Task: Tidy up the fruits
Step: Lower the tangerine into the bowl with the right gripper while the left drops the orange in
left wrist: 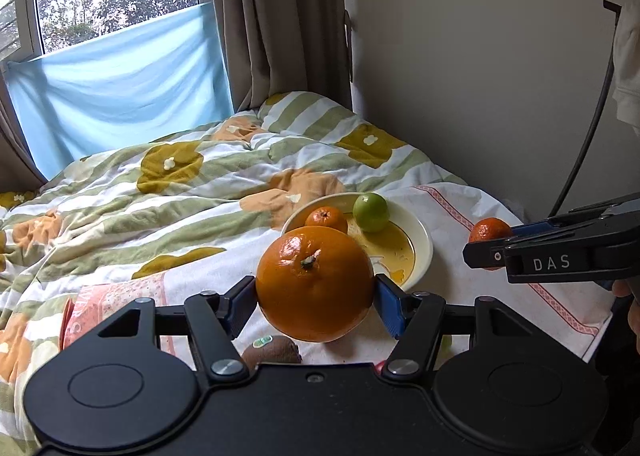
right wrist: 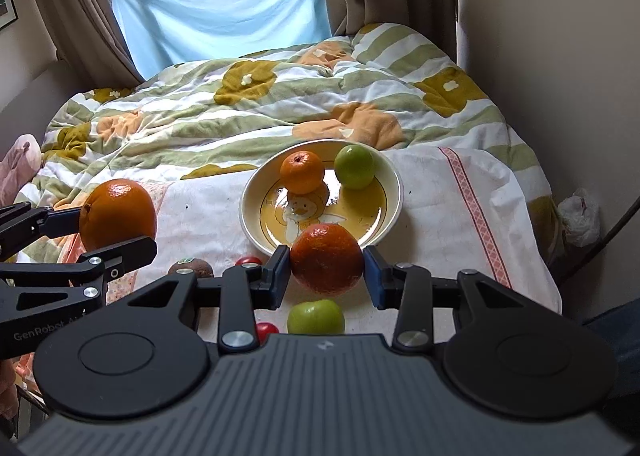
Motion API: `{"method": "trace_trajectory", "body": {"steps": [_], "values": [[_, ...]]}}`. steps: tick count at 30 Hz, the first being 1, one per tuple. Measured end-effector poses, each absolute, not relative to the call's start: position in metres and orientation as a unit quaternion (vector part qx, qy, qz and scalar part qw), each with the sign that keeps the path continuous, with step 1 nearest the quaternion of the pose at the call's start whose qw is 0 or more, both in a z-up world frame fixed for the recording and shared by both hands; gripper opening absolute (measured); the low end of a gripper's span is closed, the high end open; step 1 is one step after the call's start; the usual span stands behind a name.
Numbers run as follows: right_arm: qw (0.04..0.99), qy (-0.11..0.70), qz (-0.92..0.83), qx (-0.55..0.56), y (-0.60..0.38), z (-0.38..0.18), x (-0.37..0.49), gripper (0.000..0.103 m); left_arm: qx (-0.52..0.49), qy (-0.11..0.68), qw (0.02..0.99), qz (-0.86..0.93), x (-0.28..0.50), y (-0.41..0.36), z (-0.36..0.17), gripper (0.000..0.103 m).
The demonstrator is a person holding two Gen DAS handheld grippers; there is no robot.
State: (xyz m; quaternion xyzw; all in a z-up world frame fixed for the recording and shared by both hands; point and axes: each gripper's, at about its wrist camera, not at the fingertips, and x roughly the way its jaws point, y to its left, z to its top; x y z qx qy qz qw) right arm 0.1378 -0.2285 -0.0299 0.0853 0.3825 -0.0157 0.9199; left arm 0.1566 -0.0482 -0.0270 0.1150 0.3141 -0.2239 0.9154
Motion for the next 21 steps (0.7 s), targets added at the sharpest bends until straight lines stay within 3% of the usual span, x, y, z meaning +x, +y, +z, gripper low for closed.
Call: {"method": "trace_trajectory", "body": {"steps": [10, 21], "values": [[0.914, 0.398, 0.021, 0.068, -0.266, -0.043, 0.209, 0.054, 0.102, 0.336, 0.914, -0.202, 0.219, -0.09, -0.044, 0.067], [0.891, 0.446, 0.058, 0.06, -0.294, -0.086, 0.276, 0.054, 0.125, 0.394, 0.894, -0.173, 0.277, -0.124, -0.104, 0.067]]}}
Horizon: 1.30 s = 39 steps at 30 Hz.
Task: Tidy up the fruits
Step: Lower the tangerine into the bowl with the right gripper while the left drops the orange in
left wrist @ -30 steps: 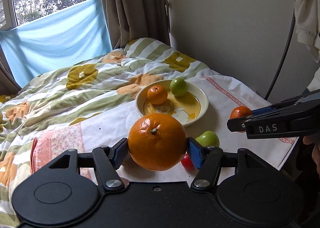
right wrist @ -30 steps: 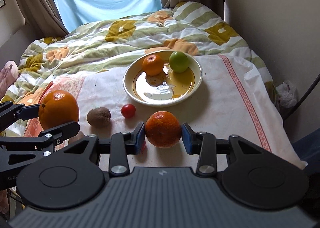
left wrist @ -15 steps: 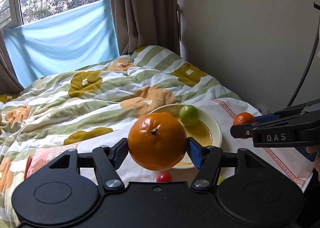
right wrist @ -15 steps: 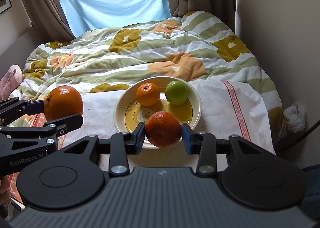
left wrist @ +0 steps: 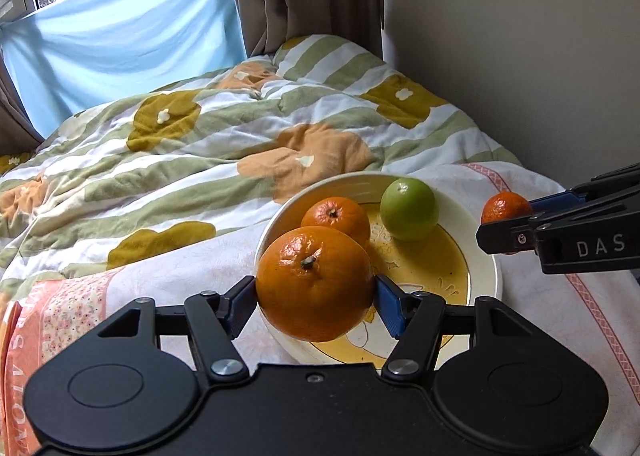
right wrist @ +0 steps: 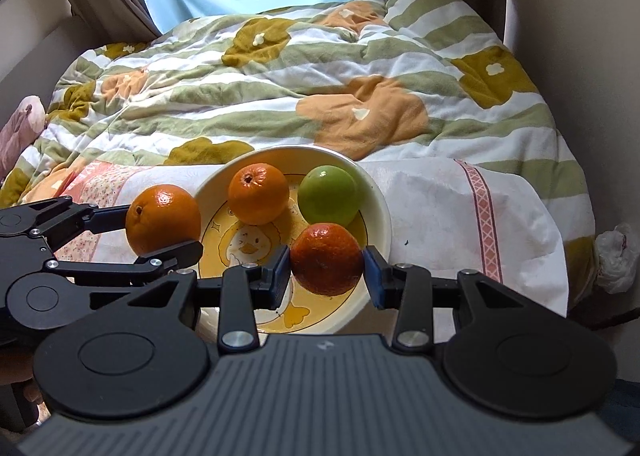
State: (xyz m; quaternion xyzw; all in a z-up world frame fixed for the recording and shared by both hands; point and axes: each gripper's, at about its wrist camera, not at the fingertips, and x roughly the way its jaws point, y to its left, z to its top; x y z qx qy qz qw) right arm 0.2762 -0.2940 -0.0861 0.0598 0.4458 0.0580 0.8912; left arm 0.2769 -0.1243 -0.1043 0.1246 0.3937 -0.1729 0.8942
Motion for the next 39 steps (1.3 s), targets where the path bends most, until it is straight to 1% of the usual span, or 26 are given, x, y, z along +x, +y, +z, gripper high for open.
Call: {"method": "trace_trajectory", "body": {"steps": [9, 11, 12, 13, 14, 24, 39], "values": [[0.879, 0.467, 0.072, 0.061, -0.302, -0.108, 0.295, 0.054, 0.16, 0.415, 0.88, -0.167, 0.291, -0.143, -0.131, 0.068], [0.879, 0.468, 0.074, 0.061, -0.303, -0.109, 0.296, 0.054, 0.166, 0.418, 0.877, -0.171, 0.291, -0.146, -0.133, 0.071], [0.878, 0.468, 0.075, 0.06, -0.303, -0.109, 0.296, 0.054, 0.168, 0.412, 0.879, -0.172, 0.288, -0.146, -0.132, 0.075], [0.878, 0.469, 0.076, 0.06, -0.303, -0.109, 0.296, 0.054, 0.17, 0.406, 0.881, -0.173, 0.286, -0.147, -0.129, 0.088], [0.878, 0.469, 0.077, 0.06, -0.303, -0.109, 0.296, 0.054, 0.171, 0.399, 0.884, -0.174, 0.283, -0.147, -0.126, 0.096], [0.88, 0.463, 0.099, 0.039, -0.301, -0.107, 0.297, 0.054, 0.139, 0.408, 0.886, -0.17, 0.267, -0.135, -0.106, 0.097], [0.873, 0.472, 0.119, -0.002, -0.283, -0.135, 0.313, 0.054, 0.128, 0.402, 0.894, -0.151, 0.258, -0.122, -0.095, 0.097]]}}
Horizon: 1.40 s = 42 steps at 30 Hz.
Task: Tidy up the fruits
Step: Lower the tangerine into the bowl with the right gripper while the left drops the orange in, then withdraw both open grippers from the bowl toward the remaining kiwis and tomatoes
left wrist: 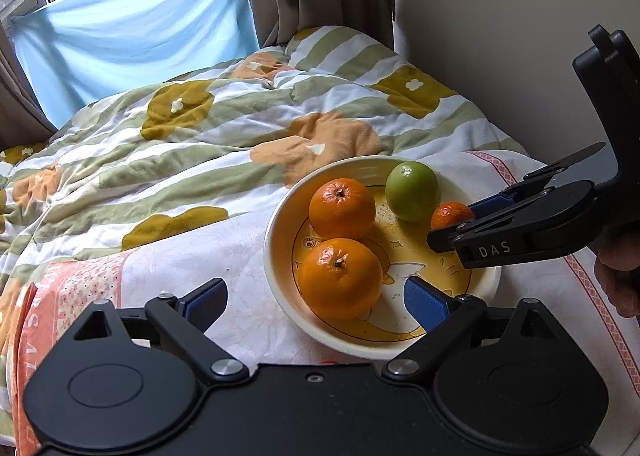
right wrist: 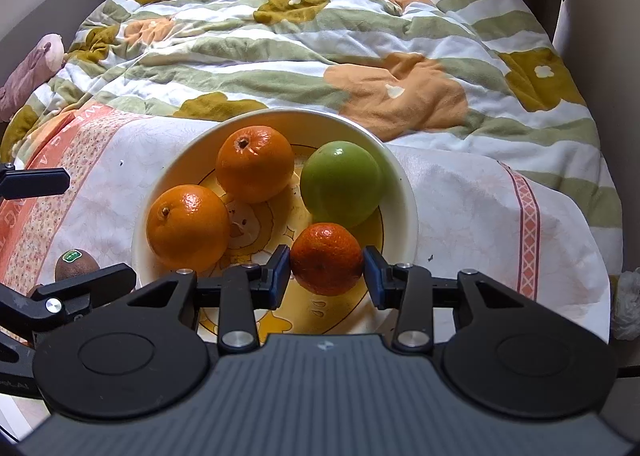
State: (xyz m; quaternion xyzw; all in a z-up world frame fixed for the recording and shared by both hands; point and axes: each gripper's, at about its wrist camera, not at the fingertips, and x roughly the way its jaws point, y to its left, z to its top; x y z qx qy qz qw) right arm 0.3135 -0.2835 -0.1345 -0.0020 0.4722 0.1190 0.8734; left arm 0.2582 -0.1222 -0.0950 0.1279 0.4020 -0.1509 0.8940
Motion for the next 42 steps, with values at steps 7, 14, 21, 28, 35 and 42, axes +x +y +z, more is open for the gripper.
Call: {"method": "trace_trajectory", "body": {"steps": [7, 14, 21, 28, 35, 42], "values": [[0.874, 0.47, 0.126, -0.014, -0.279, -0.137, 0.312, 0.089, 0.125, 0.401, 0.895, -0.149, 0.257, -0.121, -0.095, 0.097], [0.889, 0.441, 0.122, -0.008, -0.279, -0.126, 0.303, 0.103, 0.112, 0.399, 0.899, -0.141, 0.253, -0.114, -0.091, 0.097], [0.898, 0.426, 0.11, -0.012, -0.281, -0.116, 0.295, 0.103, 0.113, 0.388, 0.905, -0.135, 0.244, -0.109, -0.08, 0.097], [0.907, 0.411, 0.094, -0.019, -0.277, -0.091, 0.274, 0.103, 0.115, 0.364, 0.917, -0.119, 0.225, -0.097, -0.058, 0.098], [0.912, 0.404, 0.073, 0.004, -0.263, -0.058, 0.239, 0.103, 0.108, 0.331, 0.931, -0.112, 0.19, -0.061, -0.028, 0.103], [0.92, 0.386, 0.061, 0.016, -0.232, -0.033, 0.195, 0.103, 0.092, 0.317, 0.939, -0.101, 0.159, -0.008, -0.008, 0.103]]}}
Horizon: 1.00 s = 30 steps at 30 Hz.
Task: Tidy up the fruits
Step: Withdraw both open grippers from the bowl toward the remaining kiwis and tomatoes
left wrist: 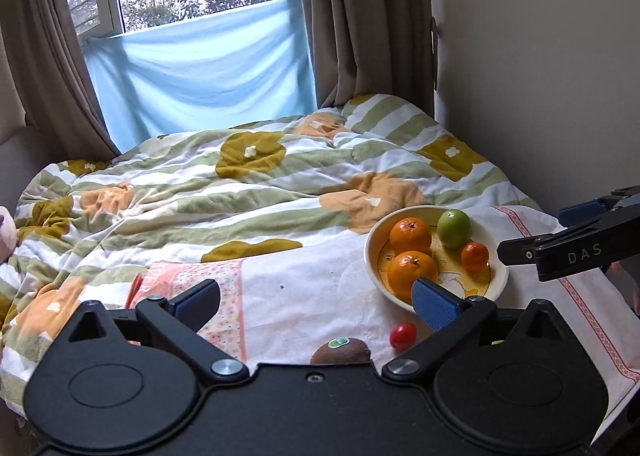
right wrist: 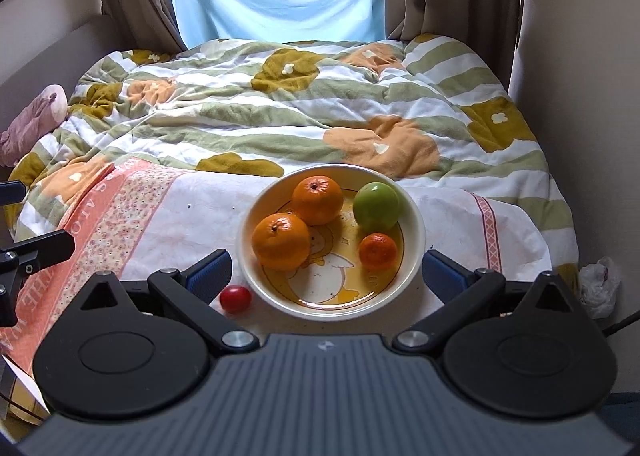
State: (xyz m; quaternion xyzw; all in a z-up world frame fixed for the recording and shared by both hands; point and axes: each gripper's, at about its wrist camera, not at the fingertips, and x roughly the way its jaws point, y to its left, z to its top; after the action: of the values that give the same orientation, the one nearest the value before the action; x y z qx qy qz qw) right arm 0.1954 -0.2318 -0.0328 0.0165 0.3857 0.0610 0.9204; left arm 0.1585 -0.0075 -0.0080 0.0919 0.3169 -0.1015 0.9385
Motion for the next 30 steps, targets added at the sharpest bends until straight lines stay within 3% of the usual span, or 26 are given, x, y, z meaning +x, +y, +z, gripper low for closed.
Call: {"method": "trace_trajectory", "body": {"steps": [14, 30], "values": [[0.922, 0.384, 0.028, 0.043, -0.156, -0.032, 0.124, 0.103, 0.076, 0.323, 0.933, -0.14, 0.112, 0.068, -0.013, 0.103], [0.908, 0.412, -0.026, 0.074, -0.139, -0.1, 0.092, 0.103, 0.092, 0.371, 0.904, -0.193, 0.127, 0.054, -0.099, 0.098]]}}
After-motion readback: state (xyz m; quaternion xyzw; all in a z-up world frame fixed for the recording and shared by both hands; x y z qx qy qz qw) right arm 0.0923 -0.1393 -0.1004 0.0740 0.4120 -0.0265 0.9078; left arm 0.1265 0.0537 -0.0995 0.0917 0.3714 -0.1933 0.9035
